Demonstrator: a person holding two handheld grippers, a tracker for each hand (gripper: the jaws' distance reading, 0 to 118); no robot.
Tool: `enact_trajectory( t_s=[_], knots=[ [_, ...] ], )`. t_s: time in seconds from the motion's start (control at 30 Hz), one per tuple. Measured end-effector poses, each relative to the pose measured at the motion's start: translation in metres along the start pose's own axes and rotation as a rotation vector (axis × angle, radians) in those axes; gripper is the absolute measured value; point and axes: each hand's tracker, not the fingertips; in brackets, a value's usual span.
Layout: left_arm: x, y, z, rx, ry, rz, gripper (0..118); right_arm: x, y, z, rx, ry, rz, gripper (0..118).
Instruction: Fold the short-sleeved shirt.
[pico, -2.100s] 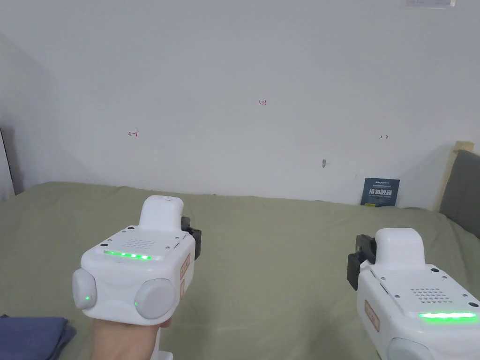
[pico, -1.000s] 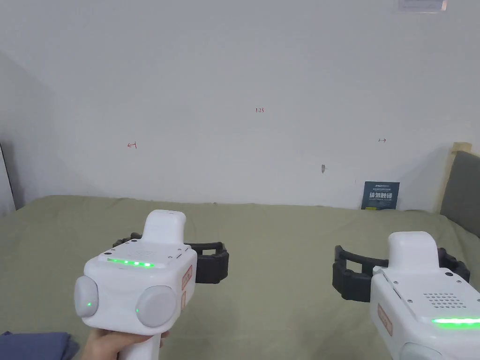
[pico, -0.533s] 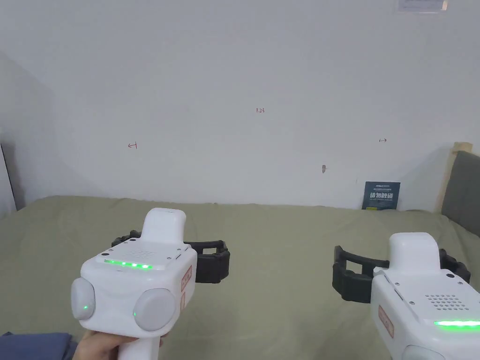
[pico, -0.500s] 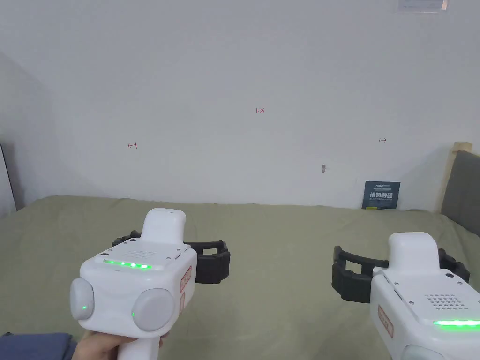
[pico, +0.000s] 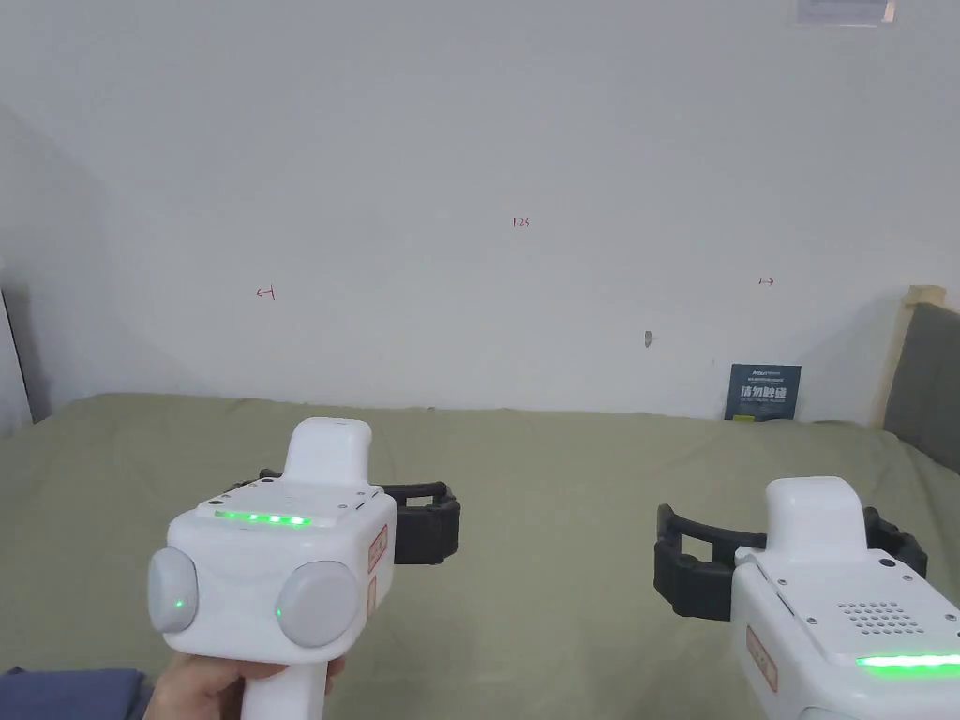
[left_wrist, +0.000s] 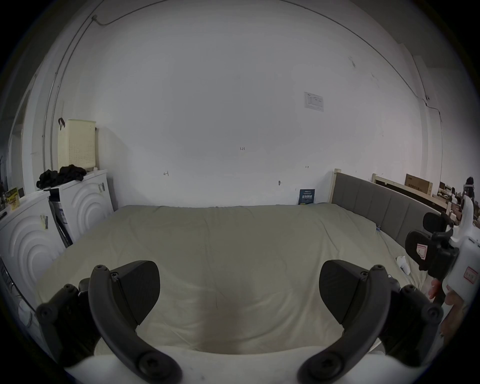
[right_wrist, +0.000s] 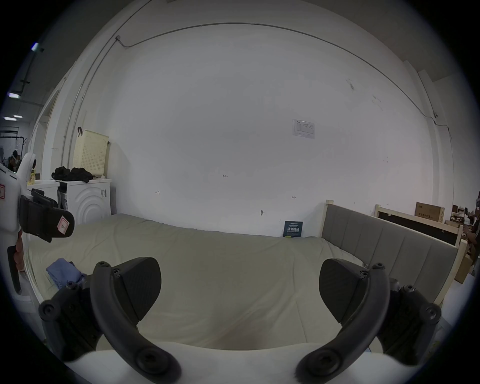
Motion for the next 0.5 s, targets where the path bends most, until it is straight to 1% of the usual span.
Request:
enact_trajectory(
  t_s=[0.03, 0.1, 0.2, 0.23, 0.27, 0.33, 0.37, 0.4, 0.43, 0.5],
  knots=[
    [0.001, 0.000, -0.002, -0.013, 0.016, -0.007, 118, 0.000, 0.000, 0.000, 0.000, 0.002, 0.000, 118],
    [-0.003, -0.003, -0.002, 0.018, -0.029, 0.031, 118, 0.000, -0.001, 0.000, 0.002, 0.004, 0.003, 118],
    [-0.009, -0.003, 0.001, 0.085, -0.080, 0.125, 118, -0.001, 0.000, 0.001, 0.001, 0.007, 0.004, 118],
    [-0.011, -0.003, 0.001, 0.067, -0.129, 0.150, 118, -0.001, 0.000, 0.001, 0.003, 0.009, 0.002, 118],
    [-0.011, -0.002, 0.000, 0.032, -0.146, 0.139, 118, -0.001, 0.000, 0.001, 0.004, 0.010, 0.001, 118],
    [-0.008, -0.002, -0.004, 0.012, -0.115, 0.135, 118, -0.002, 0.001, 0.000, 0.004, 0.008, 0.003, 118],
    [-0.005, -0.002, -0.005, 0.005, -0.065, 0.110, 118, -0.002, 0.001, 0.000, 0.003, 0.006, 0.003, 118],
    [-0.005, -0.004, -0.006, 0.038, -0.004, 0.064, 118, -0.002, 0.001, 0.000, 0.003, 0.007, 0.000, 118],
    [-0.005, -0.006, -0.006, 0.072, 0.027, 0.048, 118, -0.002, 0.001, 0.000, 0.006, 0.010, -0.003, 118],
    [-0.007, -0.009, -0.006, 0.108, 0.025, 0.048, 118, -0.001, 0.001, 0.001, 0.005, 0.009, -0.003, 118]
  ],
)
